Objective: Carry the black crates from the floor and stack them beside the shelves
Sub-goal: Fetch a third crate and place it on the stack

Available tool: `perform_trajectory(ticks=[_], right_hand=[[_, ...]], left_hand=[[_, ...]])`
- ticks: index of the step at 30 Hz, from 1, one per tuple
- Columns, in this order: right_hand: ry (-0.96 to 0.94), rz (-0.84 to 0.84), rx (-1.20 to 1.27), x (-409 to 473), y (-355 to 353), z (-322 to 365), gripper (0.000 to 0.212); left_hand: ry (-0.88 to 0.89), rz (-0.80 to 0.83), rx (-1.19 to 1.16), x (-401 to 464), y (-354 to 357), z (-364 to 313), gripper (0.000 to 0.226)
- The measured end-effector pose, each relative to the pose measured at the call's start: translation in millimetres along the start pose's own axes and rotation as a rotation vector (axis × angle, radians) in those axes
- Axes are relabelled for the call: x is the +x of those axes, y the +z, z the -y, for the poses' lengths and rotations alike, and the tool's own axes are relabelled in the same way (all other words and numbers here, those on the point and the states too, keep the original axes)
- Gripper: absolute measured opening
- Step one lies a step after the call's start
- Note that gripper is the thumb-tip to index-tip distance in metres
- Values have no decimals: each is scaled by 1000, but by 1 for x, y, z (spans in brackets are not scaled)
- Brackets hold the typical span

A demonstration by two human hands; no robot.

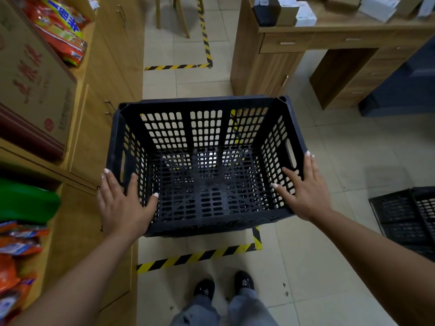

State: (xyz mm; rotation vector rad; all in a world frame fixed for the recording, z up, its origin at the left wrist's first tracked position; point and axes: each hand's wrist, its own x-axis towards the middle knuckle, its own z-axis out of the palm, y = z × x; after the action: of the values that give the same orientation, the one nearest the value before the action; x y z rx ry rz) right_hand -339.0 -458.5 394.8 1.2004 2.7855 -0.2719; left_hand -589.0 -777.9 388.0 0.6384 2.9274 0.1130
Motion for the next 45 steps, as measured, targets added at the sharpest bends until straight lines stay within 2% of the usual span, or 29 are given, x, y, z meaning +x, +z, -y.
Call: perform_trajectory(ticks=[6, 17, 26, 31, 45], right_hand=[[17, -1, -17, -11, 2, 5, 94], [8, 12, -29, -6, 4, -4, 86], [16, -17, 17, -5, 3, -1, 82], [9, -63, 27, -17, 7, -5, 82], [2, -52, 11, -3, 3, -3, 81]], left_hand=[[13, 11, 22, 4, -2, 3, 85], [7, 18, 38, 0, 4, 2, 89], [3, -18, -9, 4, 6, 2, 80], [-6, -38, -9, -13, 6, 6, 83], [-15, -8, -17, -3, 1, -2, 79]])
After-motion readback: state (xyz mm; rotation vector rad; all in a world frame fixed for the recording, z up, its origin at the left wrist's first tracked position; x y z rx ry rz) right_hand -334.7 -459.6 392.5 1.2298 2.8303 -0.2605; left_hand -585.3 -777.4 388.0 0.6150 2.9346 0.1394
